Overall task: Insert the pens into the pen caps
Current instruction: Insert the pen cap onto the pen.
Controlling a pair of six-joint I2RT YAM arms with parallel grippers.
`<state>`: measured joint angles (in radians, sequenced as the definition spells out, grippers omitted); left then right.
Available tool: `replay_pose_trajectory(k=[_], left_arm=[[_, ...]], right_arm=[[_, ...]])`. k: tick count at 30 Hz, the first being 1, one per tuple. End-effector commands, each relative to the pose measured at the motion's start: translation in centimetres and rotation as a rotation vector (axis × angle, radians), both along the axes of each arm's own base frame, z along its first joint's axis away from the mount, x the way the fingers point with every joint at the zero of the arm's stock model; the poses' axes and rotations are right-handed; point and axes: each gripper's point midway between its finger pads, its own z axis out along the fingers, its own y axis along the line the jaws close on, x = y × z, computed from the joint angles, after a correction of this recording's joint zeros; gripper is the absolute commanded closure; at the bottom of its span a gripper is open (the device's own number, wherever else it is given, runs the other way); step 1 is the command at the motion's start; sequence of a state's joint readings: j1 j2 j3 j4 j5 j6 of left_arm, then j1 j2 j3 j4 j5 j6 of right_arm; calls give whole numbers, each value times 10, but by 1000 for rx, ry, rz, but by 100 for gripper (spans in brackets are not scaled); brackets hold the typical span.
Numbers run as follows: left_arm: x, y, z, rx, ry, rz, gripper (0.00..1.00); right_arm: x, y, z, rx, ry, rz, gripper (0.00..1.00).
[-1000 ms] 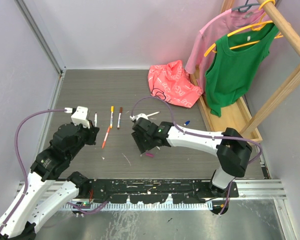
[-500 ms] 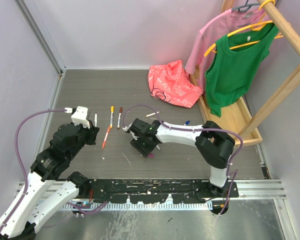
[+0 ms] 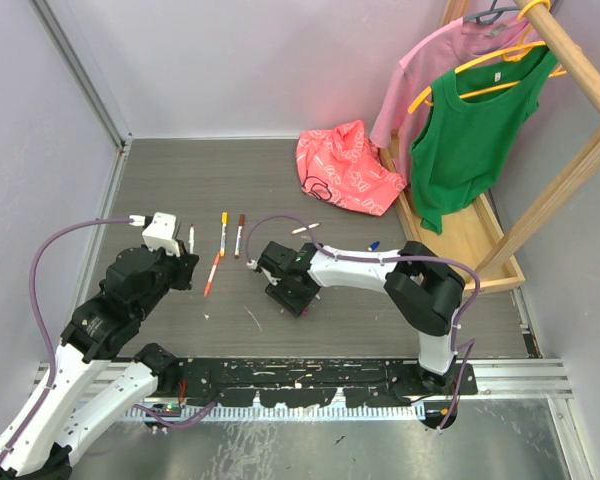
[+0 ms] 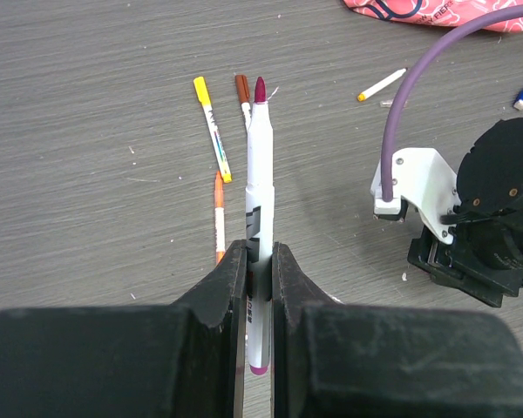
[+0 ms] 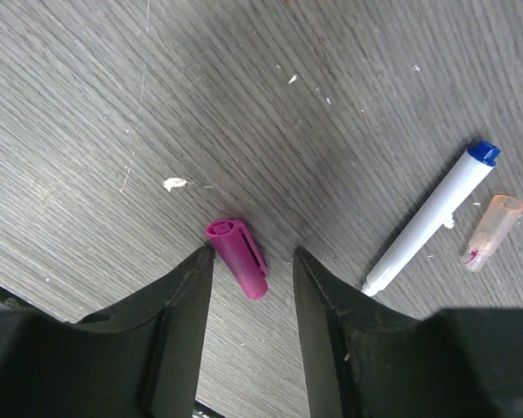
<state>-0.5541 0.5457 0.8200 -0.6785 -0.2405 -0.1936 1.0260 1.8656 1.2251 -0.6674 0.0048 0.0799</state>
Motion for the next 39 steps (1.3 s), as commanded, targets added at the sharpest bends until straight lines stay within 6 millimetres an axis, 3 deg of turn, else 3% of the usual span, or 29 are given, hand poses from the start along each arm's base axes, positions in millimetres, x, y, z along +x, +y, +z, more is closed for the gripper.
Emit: replay_pose_trajectory(k=[1,8,16,19,25,28,31,33,39], left_arm=[[5,2,7,-5,-27,20,100],[6,1,2,4,-3,21,100],[-9,-1,3,-29,85,14,100],[-21,1,-1,-59,147,28,100],[-38,-8,5,-167,169,-8,100],[-39,-16,10,-217,157,-36,86],[-38,-26,10,-261,168,-64,100],[-36,-31,14,-290,147,-76,100],[-40,-40,23,-321,124,-139,100]], right_arm=[[4,7,4,-8,-32,20,55],[1,9,-4,-2,-31,9,63],[0,9,3,68,-62,-55,84],[6,14,23,155,-118,-105,99],[10,14,68,359,-193,-191,100],[13,10,88,462,-217,-243,100],[16,4,109,569,-245,-307,100],[16,-2,119,643,-246,-343,100],[21,-17,174,891,-289,-459,100]])
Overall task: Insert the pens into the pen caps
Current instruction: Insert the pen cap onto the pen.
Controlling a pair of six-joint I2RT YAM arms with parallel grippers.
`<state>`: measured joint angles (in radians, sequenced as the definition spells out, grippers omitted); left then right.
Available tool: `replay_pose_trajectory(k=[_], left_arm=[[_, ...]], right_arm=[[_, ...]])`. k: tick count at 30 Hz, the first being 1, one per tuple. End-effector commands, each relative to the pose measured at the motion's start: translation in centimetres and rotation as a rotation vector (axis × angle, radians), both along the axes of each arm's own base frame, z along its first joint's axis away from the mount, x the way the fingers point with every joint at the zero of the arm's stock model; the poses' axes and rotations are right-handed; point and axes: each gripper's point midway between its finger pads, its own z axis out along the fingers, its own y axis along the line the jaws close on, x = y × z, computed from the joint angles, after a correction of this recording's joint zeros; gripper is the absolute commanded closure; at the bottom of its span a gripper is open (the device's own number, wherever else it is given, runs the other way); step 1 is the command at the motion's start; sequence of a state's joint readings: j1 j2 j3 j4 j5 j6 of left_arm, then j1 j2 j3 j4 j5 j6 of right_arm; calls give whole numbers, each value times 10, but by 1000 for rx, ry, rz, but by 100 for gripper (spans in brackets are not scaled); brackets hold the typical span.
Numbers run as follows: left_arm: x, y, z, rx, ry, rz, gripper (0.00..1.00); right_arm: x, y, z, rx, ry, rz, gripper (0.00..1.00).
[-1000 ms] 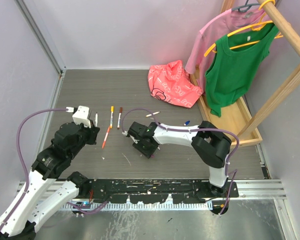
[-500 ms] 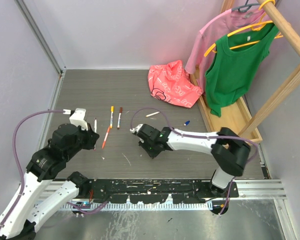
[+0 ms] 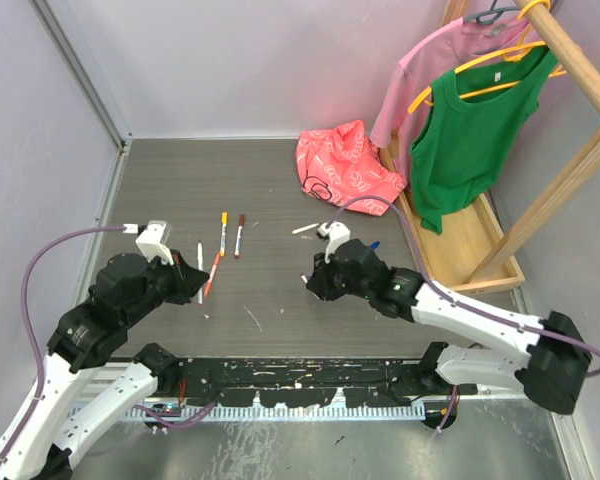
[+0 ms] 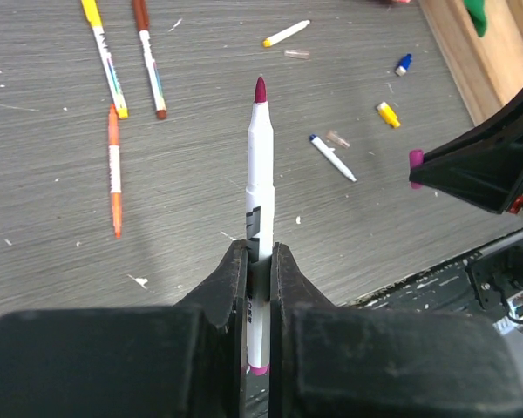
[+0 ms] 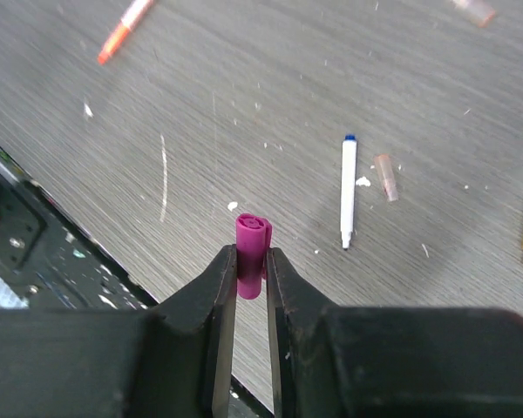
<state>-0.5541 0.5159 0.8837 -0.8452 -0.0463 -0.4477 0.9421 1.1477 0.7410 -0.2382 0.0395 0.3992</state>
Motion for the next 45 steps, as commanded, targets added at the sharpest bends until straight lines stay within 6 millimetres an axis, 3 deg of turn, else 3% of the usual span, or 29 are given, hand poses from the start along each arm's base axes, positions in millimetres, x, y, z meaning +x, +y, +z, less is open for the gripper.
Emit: replay_pose_trajectory(k=[1,8,16,22,25,29,37,45], left_arm=[[0,-18,24,-87,-71,-81,100],[-5,-53,34,-169,-75,-263,100],[-7,-90,48,-270,-64,-355,100],[-25,-145,44,-203,-117,-433,100],[-36,-171,45,-210,-155,-463,100],[-36,-189,36,-204,-133,-443,100],[-34,-189,36,-177,-120,-415,100],[-49,-202,34,-165,-127,-544,100]], right_arm=[[13,5,72,296,-88,-107,100],[24,-23,136,502,-174,-288,100],[11,-28,184,660,-197,-267,100],[-1,-41,212,837,-247,-251,100],[-7,-46,217,959,-234,-261,100],[-14,-52,219,1086,-223,-250,100],[-16,-50,216,1108,-214,-237,100],[-15,-39,217,1101,-182,-213,100]])
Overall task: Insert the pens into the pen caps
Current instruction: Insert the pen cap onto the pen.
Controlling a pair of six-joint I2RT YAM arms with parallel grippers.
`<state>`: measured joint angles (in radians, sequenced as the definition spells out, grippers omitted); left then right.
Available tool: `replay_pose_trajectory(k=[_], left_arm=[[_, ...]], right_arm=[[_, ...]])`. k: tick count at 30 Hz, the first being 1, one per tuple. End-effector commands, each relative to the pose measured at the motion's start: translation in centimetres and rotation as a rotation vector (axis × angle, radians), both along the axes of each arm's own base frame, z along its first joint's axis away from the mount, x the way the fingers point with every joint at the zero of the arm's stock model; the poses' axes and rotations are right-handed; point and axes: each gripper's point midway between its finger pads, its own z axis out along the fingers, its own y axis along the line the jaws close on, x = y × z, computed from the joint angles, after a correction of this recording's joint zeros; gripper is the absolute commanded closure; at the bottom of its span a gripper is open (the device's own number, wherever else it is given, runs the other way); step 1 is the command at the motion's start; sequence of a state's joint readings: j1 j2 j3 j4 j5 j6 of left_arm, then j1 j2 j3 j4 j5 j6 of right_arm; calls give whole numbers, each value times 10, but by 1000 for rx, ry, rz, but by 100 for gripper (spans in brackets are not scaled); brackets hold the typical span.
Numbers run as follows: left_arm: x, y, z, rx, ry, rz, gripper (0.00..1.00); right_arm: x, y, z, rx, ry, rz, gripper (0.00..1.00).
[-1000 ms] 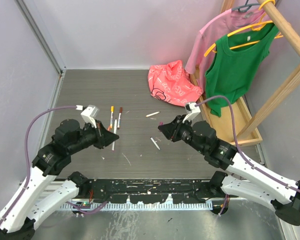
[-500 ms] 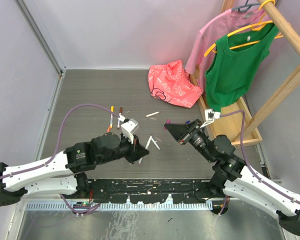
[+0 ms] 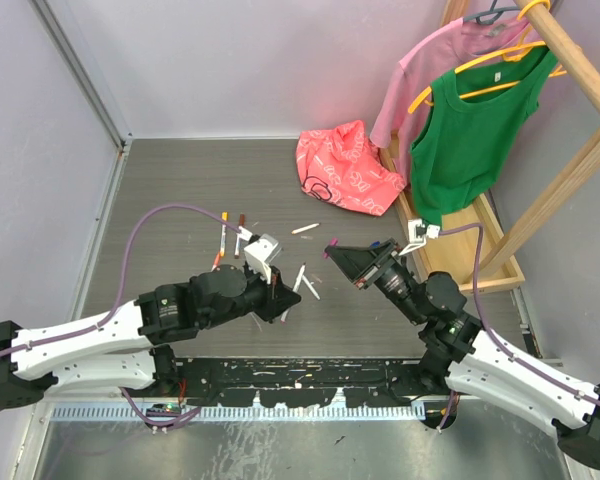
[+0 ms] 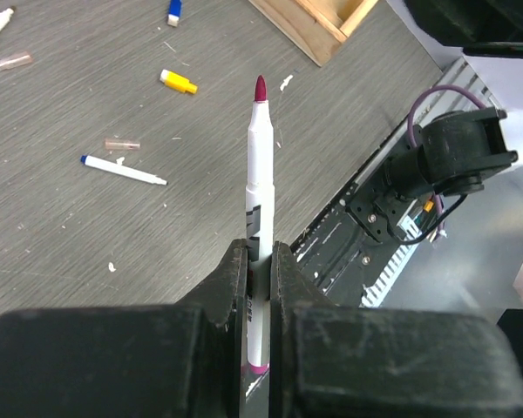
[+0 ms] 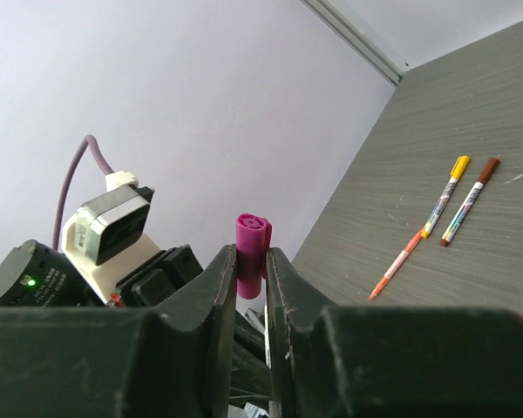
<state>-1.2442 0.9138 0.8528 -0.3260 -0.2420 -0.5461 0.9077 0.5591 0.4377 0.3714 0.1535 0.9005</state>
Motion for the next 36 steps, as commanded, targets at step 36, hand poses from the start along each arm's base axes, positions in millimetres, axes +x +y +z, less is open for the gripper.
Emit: replay_pose_trajectory(k=[36], left_arm=[[-9,-25,36,-105,-61,-114,100]], right_arm=[[-3,15,5,-16,20,67,100]])
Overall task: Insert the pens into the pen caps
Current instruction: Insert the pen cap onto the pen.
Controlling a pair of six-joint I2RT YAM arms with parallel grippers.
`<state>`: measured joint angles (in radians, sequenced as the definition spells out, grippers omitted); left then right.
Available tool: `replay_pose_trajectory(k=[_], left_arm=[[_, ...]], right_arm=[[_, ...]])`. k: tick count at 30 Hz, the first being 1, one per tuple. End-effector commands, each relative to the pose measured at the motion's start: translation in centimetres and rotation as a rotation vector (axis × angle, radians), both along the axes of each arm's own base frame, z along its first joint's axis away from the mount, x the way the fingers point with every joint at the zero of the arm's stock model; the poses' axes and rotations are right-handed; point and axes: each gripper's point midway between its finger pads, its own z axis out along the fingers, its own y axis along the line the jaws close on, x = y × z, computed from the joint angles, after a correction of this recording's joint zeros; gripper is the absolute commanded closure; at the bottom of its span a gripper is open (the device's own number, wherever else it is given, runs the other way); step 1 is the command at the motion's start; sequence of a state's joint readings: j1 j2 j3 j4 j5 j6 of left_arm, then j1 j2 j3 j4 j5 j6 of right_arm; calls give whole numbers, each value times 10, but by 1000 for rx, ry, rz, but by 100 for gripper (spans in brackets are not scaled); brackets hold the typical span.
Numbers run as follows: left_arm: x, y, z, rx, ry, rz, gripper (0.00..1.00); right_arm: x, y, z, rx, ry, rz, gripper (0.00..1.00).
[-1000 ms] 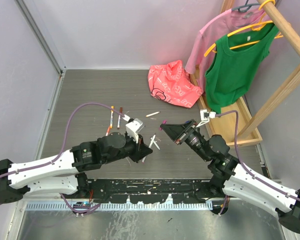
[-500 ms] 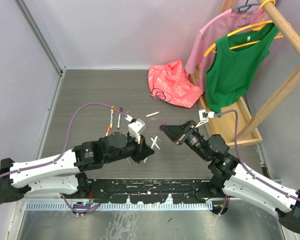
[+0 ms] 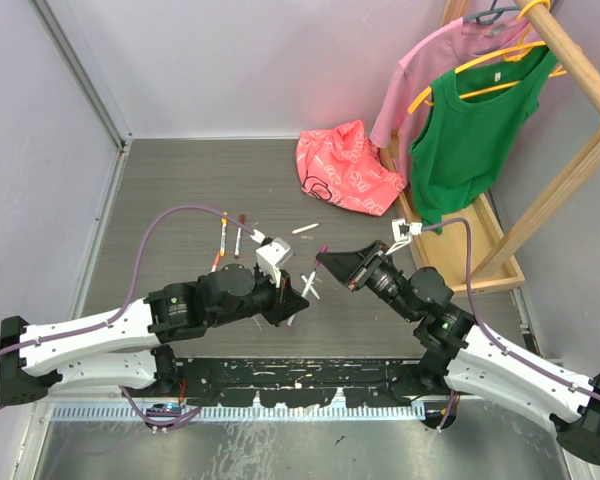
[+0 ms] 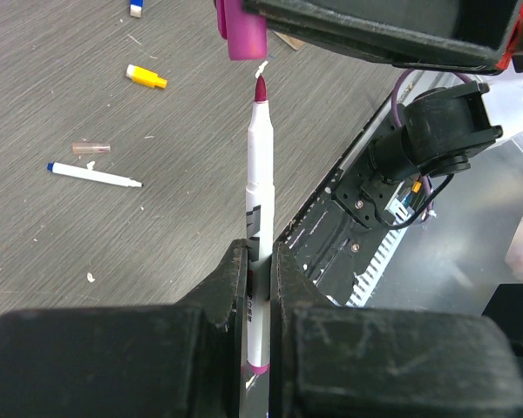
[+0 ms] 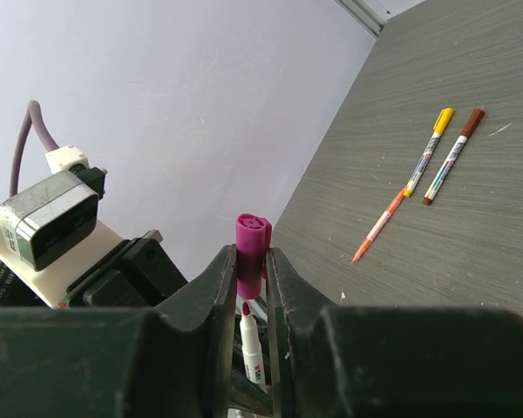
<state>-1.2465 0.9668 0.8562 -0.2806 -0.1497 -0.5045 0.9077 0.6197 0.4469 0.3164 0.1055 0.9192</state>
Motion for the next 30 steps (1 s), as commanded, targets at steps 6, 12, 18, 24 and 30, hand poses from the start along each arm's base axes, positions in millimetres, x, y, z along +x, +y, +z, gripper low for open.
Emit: replay_pose_trajectory(k=[6,12,18,24,30], left_arm=[[3,-5,44,-126,-60,0,100],[6,-3,44,-127,-64,22,100],[8,-4,44,-128,-65,32,100],[7,-5,43,-125,-61,28,100],[6,-6,42,-126,-58,21,100]], right_arm=[[-5,3,32,71,-50,30,100],[-7,6,33,64,-54,54,100],[-11,8,31,59,-60,75,100],[-11,3,35,73,-65,60,100],[-1,-13,48,130,-67,-36,100]])
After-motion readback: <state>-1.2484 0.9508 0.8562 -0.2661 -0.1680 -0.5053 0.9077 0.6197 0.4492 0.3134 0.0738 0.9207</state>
